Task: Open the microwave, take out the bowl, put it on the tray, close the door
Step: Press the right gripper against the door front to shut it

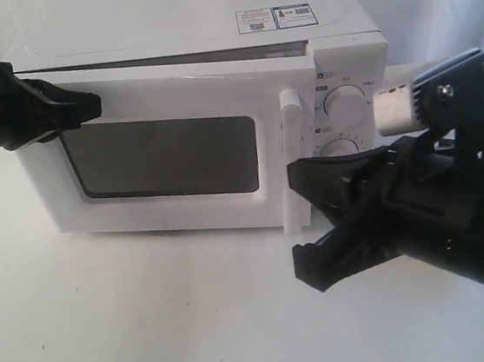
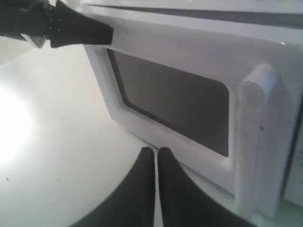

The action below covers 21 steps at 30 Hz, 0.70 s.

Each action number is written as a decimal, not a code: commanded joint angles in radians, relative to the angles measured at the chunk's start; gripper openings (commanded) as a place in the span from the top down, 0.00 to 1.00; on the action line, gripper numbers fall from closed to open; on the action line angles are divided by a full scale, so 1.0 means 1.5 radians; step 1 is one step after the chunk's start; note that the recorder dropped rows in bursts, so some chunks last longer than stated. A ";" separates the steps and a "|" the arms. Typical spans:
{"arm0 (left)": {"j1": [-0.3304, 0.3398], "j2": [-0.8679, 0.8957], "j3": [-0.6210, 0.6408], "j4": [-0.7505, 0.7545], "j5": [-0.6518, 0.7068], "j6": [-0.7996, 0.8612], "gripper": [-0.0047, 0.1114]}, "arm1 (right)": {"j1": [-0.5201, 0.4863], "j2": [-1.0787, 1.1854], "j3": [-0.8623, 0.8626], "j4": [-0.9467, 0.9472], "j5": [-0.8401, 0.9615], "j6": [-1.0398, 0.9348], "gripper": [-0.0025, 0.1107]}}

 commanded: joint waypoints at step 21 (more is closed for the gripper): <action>-0.003 -0.233 0.082 0.312 0.044 -0.346 0.96 | 0.133 0.415 -0.023 -0.025 -0.652 0.178 0.98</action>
